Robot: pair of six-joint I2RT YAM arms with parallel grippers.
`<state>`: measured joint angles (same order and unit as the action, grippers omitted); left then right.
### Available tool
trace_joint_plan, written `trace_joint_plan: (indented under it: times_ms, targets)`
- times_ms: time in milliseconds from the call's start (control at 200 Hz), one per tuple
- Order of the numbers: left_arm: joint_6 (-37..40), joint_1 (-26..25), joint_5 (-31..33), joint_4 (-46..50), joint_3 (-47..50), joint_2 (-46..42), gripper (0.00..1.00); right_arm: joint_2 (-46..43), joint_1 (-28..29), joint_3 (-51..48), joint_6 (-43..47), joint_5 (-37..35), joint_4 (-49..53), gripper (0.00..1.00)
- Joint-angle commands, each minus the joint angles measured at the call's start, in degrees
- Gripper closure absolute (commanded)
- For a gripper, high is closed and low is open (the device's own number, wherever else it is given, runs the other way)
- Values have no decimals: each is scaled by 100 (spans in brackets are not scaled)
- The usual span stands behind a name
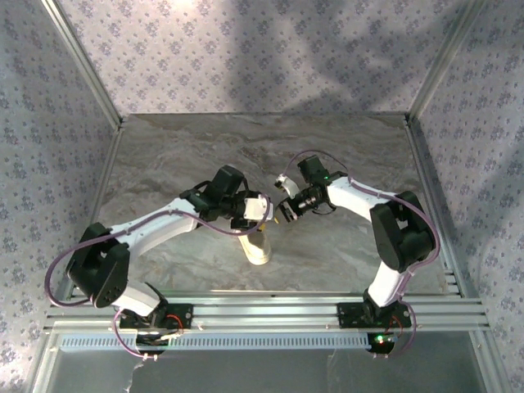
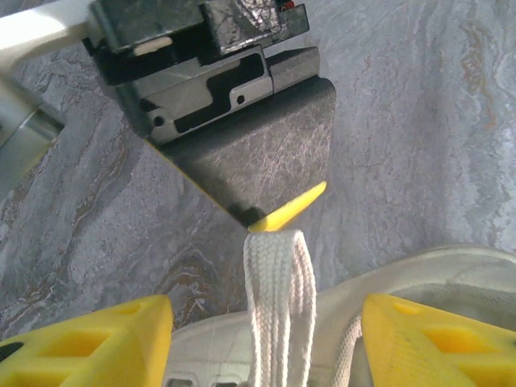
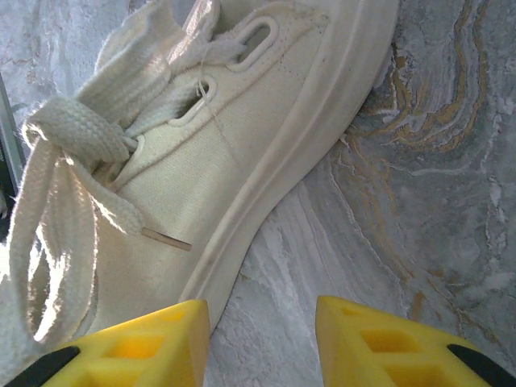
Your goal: Tie the shoes
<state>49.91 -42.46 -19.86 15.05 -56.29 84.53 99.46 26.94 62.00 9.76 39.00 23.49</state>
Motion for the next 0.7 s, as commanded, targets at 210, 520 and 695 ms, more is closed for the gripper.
trace_joint_plan:
  times_ms: [210, 520, 695]
  targets:
    - [-240, -144, -27, -266, 30, 208, 67, 114, 49, 208, -273, 301, 160, 61]
    - [-659, 352, -1073, -497, 242, -176, 100, -406, 20, -381, 279, 321, -467, 54]
    - [-1124, 770, -1921, -948, 417, -274, 100, -466, 148, -533, 501, 570, -948, 51]
